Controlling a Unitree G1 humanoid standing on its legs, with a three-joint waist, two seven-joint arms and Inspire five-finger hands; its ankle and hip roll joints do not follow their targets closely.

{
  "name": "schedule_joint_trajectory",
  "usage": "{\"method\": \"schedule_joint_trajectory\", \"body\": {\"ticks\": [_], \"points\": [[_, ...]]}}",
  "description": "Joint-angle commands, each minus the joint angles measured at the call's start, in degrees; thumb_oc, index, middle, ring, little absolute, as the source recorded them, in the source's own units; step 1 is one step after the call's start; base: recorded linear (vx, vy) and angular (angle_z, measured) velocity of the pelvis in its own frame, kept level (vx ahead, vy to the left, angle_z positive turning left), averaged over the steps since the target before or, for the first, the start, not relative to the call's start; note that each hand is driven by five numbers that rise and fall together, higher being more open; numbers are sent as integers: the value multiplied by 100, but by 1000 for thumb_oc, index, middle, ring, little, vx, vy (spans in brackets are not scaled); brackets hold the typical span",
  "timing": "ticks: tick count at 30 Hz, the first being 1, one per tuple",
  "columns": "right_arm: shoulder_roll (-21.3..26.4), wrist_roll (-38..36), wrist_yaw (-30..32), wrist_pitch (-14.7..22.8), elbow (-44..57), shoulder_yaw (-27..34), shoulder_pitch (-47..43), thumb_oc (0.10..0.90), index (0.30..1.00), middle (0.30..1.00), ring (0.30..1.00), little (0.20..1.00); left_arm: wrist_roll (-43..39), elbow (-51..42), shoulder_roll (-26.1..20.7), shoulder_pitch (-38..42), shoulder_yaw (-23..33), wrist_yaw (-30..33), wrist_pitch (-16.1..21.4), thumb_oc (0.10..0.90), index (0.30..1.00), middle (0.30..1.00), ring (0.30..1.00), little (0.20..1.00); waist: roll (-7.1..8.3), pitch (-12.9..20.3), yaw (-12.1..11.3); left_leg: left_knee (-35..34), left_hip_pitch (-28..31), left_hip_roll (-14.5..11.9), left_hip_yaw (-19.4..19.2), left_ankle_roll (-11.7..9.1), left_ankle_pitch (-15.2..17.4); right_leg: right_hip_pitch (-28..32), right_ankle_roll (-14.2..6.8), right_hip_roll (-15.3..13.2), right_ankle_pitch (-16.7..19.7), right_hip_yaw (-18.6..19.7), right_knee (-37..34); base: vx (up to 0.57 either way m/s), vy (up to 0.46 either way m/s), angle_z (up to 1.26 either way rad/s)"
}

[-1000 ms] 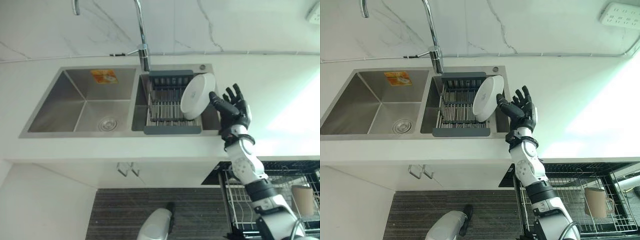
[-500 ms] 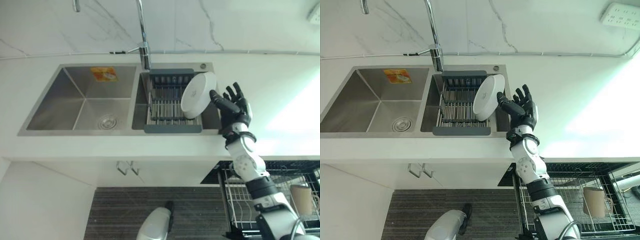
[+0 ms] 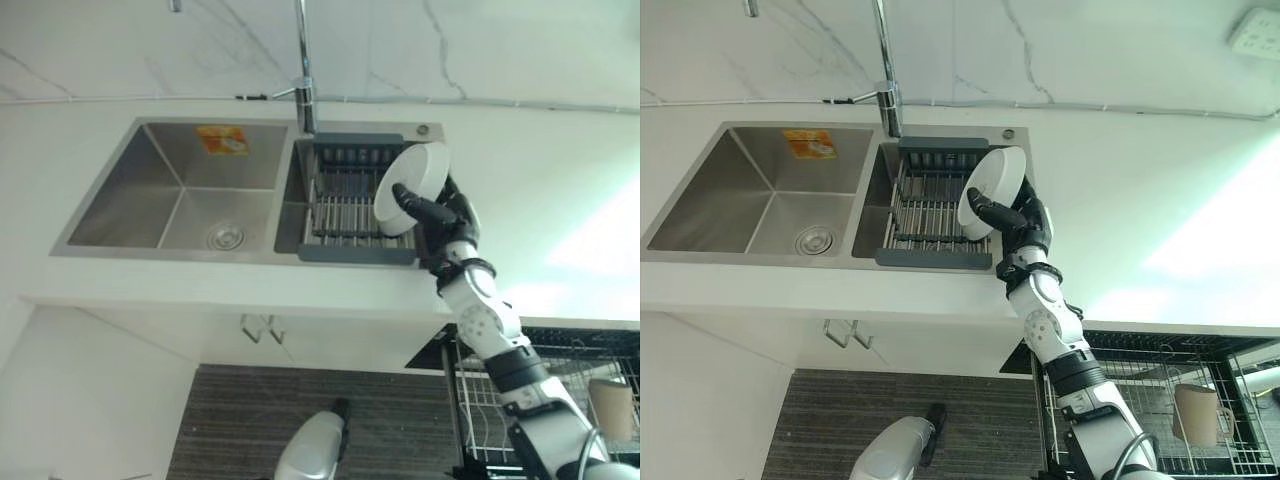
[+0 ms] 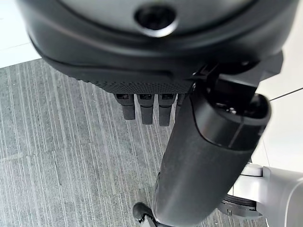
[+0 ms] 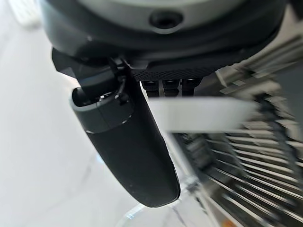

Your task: Place the dishes in the dishwasher.

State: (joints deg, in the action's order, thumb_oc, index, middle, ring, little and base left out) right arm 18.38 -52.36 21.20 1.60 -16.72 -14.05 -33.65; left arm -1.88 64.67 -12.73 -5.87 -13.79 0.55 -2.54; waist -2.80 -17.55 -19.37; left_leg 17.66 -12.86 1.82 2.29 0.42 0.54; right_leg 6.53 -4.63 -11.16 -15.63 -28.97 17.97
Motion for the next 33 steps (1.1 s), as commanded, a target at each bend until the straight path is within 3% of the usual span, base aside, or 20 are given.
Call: {"method": "schedule_joint_trajectory", "body": {"ticks": [1,3,9,10,11,12,14,24,29,30,33], "points": [[44,115,-182,299,253,-12,-614,800,900,900,900,900,52,-7,-300,-273,-333,-28,-57,800,900,900,900,900,-9,255,-48,-47,238,-178,295,-251,545,-155,41,-104,302,60,-78,9,-5,7],[59,70,-174,289,213,-33,-596,800,900,900,900,900,43,7,-298,-290,-337,-25,-46,800,900,900,900,900,42,264,-50,-47,311,-176,302,-299,686,-93,13,-91,146,155,-78,99,-57,2],[40,27,-33,65,60,-42,-575,800,900,900,900,900,40,-8,-310,-265,-330,-19,-66,800,900,900,900,900,47,239,-64,-47,307,-183,320,-306,680,-87,18,-78,144,144,-78,15,-10,0],[30,17,51,126,-20,-50,-572,577,566,566,566,566,37,4,-302,-263,-341,-5,-57,800,900,900,900,900,47,232,-71,-47,307,-182,320,-308,675,-78,23,-78,142,142,-78,-74,61,0],[30,26,94,153,-52,-40,-580,456,385,385,385,385,33,1,-305,-254,-358,0,-55,800,900,900,900,900,-3,219,-77,-47,243,-185,311,-268,531,-127,52,-91,292,45,-78,0,0,0],[30,116,203,190,-134,-15,-594,400,300,300,300,300,34,6,-290,-255,-371,16,-50,800,900,900,900,900,39,221,-78,-47,311,-177,332,-308,674,-72,23,-81,145,138,-78,0,0,0],[24,214,446,379,-217,32,-619,400,300,300,300,300,30,12,-283,-248,-396,20,-41,800,900,900,900,900,-23,212,-88,-47,243,-172,333,-264,534,-125,57,-95,290,45,-78,-33,46,5],[-34,1287,1643,1267,-318,112,-688,400,300,300,300,300,25,144,-189,-232,-467,28,125,800,900,900,900,900,-107,220,-97,-47,203,-123,371,-242,538,-163,60,-120,288,59,-78,-19,17,3],[-93,1823,1699,1973,-131,28,-596,400,300,300,300,300,70,185,-160,-271,-478,58,244,800,900,900,900,900,-118,273,-89,-47,204,-109,366,-236,545,-170,54,-129,282,84,-78,-37,-13,0],[-130,1997,1672,2414,47,-43,-553,400,300,300,300,300,83,170,-156,-276,-469,61,261,800,900,900,900,900,-117,307,-73,-47,207,-120,353,-238,553,-176,48,-129,273,102,-78,-101,-44,-1],[-205,2229,1571,2886,346,-117,-484,400,300,300,300,300,63,164,-151,-270,-445,63,279,800,900,900,900,900,-112,343,-37,-47,213,-147,309,-242,561,-187,47,-119,264,118,-78,-99,-42,-9]]}}
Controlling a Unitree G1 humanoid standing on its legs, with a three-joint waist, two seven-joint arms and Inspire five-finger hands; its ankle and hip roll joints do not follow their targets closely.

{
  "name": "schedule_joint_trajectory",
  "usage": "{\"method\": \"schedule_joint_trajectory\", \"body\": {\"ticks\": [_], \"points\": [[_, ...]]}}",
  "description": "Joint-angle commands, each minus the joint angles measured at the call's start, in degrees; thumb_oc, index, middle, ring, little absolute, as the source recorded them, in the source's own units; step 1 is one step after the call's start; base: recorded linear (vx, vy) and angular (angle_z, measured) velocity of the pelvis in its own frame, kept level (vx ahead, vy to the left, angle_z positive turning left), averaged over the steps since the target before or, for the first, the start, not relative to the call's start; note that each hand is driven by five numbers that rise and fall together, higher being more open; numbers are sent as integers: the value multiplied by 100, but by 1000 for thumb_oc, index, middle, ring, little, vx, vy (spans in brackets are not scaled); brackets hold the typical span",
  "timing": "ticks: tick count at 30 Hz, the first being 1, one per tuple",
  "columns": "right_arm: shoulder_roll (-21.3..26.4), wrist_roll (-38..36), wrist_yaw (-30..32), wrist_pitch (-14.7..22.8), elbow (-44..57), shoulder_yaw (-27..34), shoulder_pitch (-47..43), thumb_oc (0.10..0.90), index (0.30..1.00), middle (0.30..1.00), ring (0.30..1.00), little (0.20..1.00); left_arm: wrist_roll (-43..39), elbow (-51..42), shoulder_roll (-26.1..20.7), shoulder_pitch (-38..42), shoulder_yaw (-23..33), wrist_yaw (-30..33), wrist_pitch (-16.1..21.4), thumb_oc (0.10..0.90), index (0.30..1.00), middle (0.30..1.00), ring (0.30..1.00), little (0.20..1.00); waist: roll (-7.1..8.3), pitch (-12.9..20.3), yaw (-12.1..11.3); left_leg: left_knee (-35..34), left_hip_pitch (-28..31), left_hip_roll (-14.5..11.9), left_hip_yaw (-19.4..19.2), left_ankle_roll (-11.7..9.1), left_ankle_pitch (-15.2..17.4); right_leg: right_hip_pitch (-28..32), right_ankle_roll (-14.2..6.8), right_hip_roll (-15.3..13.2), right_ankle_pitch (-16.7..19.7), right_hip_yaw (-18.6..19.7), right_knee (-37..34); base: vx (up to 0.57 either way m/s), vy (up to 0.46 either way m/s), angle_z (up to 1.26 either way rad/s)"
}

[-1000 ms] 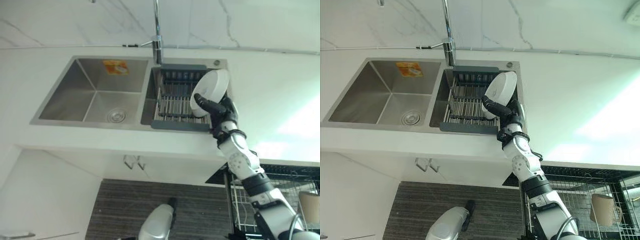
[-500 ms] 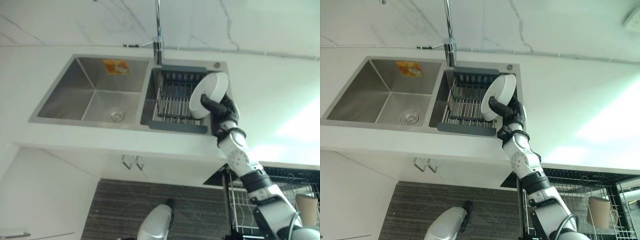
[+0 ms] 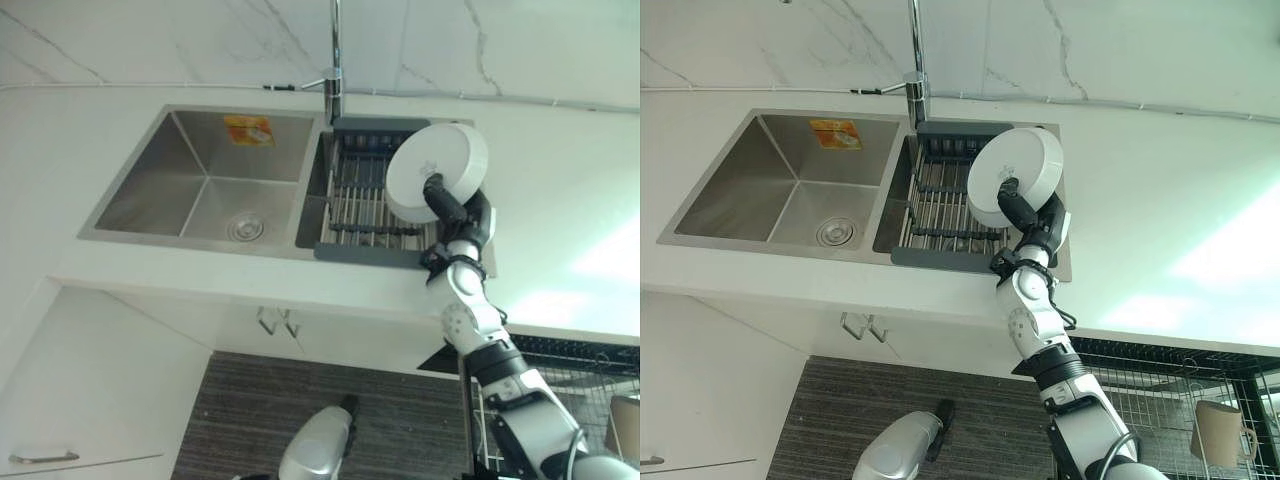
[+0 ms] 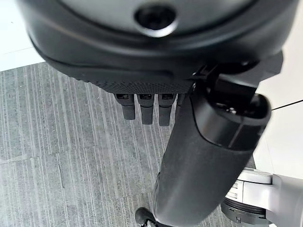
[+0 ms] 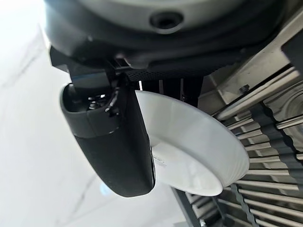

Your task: Place the dishes in the dishwasher.

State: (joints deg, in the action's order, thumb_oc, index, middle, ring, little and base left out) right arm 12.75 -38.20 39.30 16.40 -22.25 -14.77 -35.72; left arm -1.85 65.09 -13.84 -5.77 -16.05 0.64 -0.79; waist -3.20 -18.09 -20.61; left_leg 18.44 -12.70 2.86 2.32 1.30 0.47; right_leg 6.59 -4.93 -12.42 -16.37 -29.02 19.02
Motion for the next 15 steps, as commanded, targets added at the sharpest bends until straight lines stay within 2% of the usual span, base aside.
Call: {"method": "schedule_joint_trajectory", "body": {"ticks": [1,3,6,9,12,15], "points": [[325,842,-357,1573,1075,-64,-223,400,300,300,300,300,50,130,-32,-276,-190,52,114,800,900,900,900,900,-64,422,114,-125,201,-263,282,-332,577,-204,74,10,334,131,-183,-106,-43,-18],[212,812,-699,1892,1480,-127,-72,400,300,300,300,300,75,152,2,-277,-102,64,139,800,900,900,900,900,-34,475,182,-125,231,-308,204,-334,604,-225,79,35,324,180,-183,-154,-72,-15],[133,787,-892,2016,1684,-187,-6,400,300,300,300,300,135,165,13,-232,-67,81,132,800,900,900,900,900,-7,509,236,-125,270,-333,158,-326,630,-228,94,69,313,227,-183,-112,-71,-20],[135,700,-1116,1848,2118,-244,194,400,300,300,300,300,198,204,64,-140,-58,135,83,800,900,900,900,900,50,583,406,-125,410,-410,20,-306,706,-240,139,156,310,387,-183,-103,-85,-29],[174,729,-999,1605,2131,-268,272,400,300,300,300,300,175,205,109,-77,-96,174,-5,800,900,900,900,900,91,643,541,-125,499,-475,-109,-313,749,-275,158,209,316,538,-183,-91,-78,-35],[249,570,-1078,1802,2109,-217,373,400,300,300,300,300,202,190,121,-49,-197,196,17,800,900,900,900,900,130,708,694,-125,500,-569,-255,-342,767,-351,155,278,312,662,-183,-129,-80,-37]]}}
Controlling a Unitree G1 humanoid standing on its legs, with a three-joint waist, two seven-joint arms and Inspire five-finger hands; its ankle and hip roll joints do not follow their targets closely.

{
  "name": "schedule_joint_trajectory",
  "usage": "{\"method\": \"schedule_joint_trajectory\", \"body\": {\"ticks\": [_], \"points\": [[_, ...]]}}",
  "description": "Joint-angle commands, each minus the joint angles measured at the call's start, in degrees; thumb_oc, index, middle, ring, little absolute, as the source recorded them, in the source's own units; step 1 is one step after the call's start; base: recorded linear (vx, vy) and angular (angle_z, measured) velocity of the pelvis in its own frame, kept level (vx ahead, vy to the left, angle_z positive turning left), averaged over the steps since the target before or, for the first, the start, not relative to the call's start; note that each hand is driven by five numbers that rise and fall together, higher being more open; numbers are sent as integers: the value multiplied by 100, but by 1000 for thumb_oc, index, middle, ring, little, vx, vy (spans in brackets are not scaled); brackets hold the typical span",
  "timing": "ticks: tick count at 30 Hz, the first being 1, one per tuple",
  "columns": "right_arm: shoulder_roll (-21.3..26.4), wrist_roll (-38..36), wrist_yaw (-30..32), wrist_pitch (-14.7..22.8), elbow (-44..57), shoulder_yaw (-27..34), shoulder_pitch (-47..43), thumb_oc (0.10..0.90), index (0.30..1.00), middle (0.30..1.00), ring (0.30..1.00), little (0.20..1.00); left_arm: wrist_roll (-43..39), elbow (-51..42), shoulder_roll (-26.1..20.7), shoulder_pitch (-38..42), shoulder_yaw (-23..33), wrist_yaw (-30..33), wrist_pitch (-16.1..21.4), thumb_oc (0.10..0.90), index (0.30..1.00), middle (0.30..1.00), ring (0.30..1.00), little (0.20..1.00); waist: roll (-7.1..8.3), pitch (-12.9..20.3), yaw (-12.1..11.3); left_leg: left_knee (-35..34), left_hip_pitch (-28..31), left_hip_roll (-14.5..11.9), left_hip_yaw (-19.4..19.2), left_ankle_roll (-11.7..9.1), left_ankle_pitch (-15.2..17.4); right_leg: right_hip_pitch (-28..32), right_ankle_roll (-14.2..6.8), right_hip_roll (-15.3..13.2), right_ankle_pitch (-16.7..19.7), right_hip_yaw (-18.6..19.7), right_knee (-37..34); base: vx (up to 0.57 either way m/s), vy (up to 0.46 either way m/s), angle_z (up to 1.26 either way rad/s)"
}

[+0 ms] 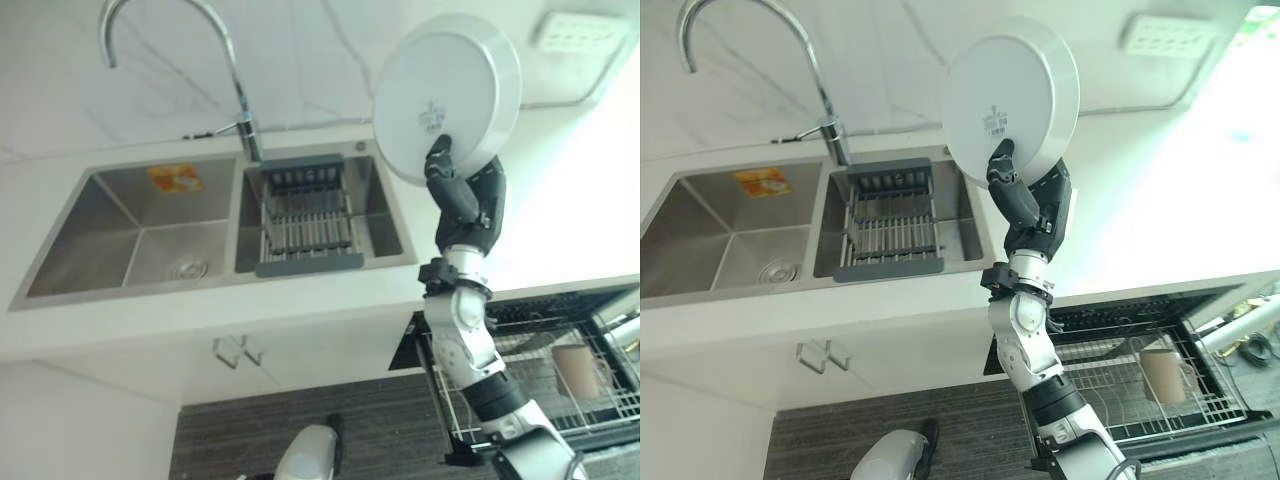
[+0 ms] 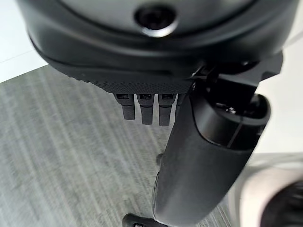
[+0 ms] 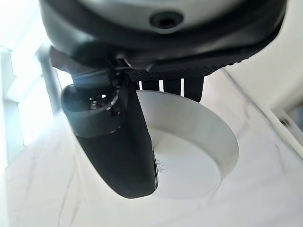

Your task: Place the dishes in the dishwasher.

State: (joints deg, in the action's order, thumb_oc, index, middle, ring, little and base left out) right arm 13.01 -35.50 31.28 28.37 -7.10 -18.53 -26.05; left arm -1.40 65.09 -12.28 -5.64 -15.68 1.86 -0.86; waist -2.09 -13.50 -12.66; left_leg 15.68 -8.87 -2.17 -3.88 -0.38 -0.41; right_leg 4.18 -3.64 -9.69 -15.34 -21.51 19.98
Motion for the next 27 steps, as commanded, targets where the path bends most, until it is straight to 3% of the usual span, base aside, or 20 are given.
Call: {"method": "schedule_joint_trajectory", "body": {"ticks": [1,11,13,16,23,27], "points": [[258,342,-247,665,659,204,-563,400,300,300,300,300,128,201,-24,-33,-258,67,12,800,900,900,900,900,29,261,-32,151,119,-95,319,-181,866,-126,28,31,207,-56,-279,-125,-69,-35],[755,649,23,652,1574,908,271,400,300,300,300,300,-203,431,7,227,-1,242,-215,800,900,900,900,900,115,262,551,151,298,-338,-86,-157,1002,-111,96,217,179,234,-279,-25,-50,-14],[1020,400,-268,616,1844,1290,877,400,300,300,300,300,-398,269,56,280,124,275,-207,800,900,900,900,900,108,117,804,151,425,-407,-286,-135,1018,-181,145,245,236,331,-279,-18,-51,-67],[1197,231,-619,574,1833,1491,1189,400,300,300,300,300,-384,112,51,324,127,309,-144,800,900,900,900,900,85,-64,952,151,481,-414,-297,-127,987,-239,196,298,301,423,-279,-19,-17,-39],[1316,-90,-1342,807,1511,1538,1634,400,300,300,300,300,-277,-308,-107,907,-307,466,8,800,900,900,900,900,20,-576,1376,151,221,-535,-280,-153,830,-652,215,436,465,692,-279,-65,4,-42],[1320,-211,-1573,761,1337,1465,1679,400,300,300,300,300,-274,-429,-128,1050,-490,510,-12,800,900,900,900,900,18,-752,1469,151,70,-534,-259,-143,787,-841,212,485,505,786,-279,-45,24,-13]]}}
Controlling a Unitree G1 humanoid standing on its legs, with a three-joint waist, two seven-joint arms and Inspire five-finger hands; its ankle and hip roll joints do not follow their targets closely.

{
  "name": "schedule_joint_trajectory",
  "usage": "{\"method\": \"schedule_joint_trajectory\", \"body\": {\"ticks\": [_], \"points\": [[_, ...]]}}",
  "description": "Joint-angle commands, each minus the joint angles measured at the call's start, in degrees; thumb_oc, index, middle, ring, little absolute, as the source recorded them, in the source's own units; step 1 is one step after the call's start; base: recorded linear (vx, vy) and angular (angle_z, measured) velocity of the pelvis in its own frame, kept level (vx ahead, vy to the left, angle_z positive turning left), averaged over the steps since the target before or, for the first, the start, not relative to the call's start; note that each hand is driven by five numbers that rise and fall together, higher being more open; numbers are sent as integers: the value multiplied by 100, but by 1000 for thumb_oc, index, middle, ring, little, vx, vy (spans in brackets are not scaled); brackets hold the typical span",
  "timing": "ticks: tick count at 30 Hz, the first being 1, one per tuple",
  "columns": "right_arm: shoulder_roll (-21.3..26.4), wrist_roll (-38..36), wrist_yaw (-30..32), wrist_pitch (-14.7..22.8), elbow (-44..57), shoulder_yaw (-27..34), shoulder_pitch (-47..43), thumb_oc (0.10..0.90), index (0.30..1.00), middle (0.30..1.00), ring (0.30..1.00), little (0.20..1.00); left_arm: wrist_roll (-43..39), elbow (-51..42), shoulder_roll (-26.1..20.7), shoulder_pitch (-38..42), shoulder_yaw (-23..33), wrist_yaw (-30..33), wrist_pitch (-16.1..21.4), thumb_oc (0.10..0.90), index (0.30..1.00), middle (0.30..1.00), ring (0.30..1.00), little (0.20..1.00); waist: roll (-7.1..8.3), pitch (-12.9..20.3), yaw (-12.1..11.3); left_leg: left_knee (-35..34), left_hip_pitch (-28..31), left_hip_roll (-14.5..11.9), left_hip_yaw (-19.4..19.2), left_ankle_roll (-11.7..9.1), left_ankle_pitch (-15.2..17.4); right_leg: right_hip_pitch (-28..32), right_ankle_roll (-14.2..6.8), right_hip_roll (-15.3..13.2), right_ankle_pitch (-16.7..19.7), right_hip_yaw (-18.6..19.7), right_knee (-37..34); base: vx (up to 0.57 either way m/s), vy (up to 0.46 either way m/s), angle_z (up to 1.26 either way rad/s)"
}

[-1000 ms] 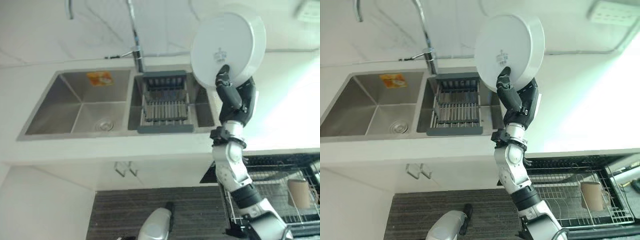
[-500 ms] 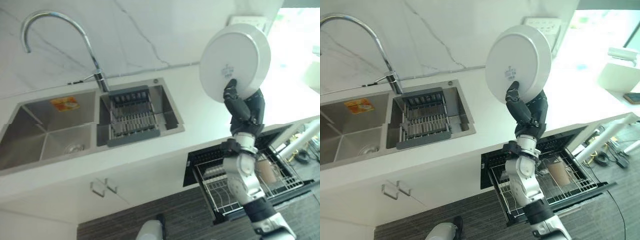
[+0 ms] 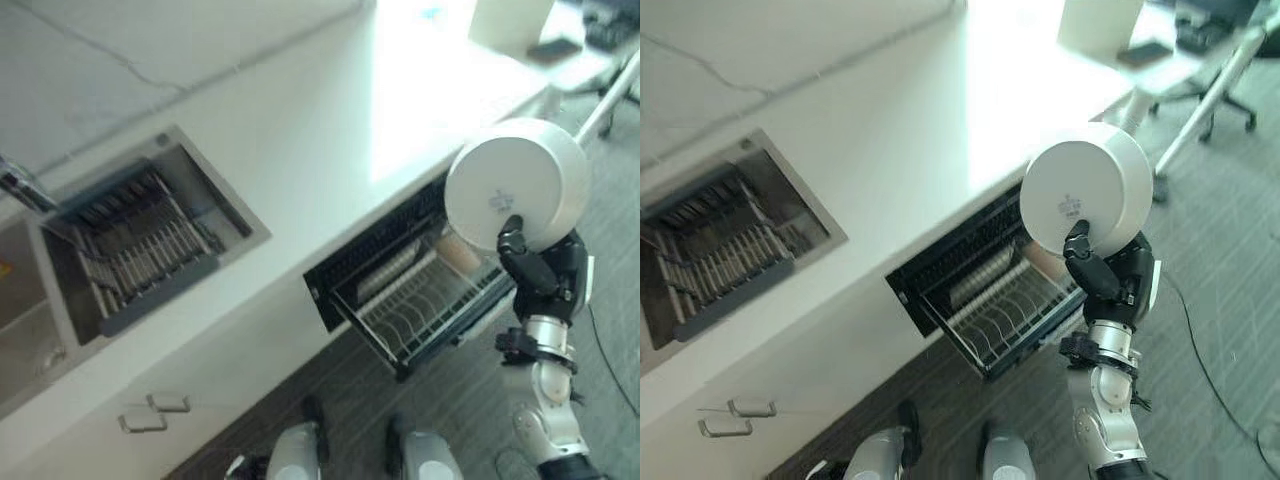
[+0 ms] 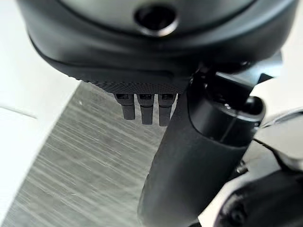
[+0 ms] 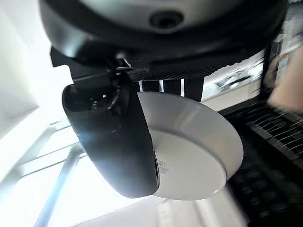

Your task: Place the dishes in the dishwasher.

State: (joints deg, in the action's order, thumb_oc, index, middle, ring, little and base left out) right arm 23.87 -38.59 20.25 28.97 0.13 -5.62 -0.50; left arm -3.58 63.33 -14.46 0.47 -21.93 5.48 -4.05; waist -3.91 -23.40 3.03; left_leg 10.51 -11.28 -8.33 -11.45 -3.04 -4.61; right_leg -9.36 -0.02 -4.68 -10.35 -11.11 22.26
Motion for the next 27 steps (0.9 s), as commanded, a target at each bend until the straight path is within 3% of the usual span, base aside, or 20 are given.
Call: {"method": "schedule_joint_trajectory", "body": {"ticks": [1,8,16,23,27], "points": [[231,97,-499,722,572,150,-869,400,300,300,300,300,-79,-264,91,455,125,153,284,800,900,900,900,900,204,217,-93,668,297,83,501,126,1203,496,-152,-9,9,-242,-507,0,0,0],[107,237,-363,843,175,-81,-910,400,300,300,300,300,-198,-339,56,549,60,234,261,800,900,900,900,900,131,-93,-132,668,121,119,517,210,1157,312,-113,52,19,-300,-378,-25,35,2],[45,735,-285,549,-317,-288,-1129,400,300,300,300,300,-176,-357,-26,580,140,158,219,800,900,900,900,900,127,-401,-305,668,32,284,555,301,1048,75,-88,-107,-94,-325,112,-34,35,8],[133,1504,850,-203,-902,-326,-1752,400,300,300,300,300,-85,-370,-88,697,138,85,158,800,900,900,900,900,191,-516,-515,668,-39,332,593,373,1037,6,-110,-134,-48,-368,155,-23,13,14],[353,2718,1579,-1094,-937,-307,-2166,400,300,300,300,300,-117,-431,-157,810,135,31,103,800,900,900,900,900,258,-607,-604,668,-95,359,608,417,1031,-82,-135,-127,-18,-353,216,-34,13,7]]}}
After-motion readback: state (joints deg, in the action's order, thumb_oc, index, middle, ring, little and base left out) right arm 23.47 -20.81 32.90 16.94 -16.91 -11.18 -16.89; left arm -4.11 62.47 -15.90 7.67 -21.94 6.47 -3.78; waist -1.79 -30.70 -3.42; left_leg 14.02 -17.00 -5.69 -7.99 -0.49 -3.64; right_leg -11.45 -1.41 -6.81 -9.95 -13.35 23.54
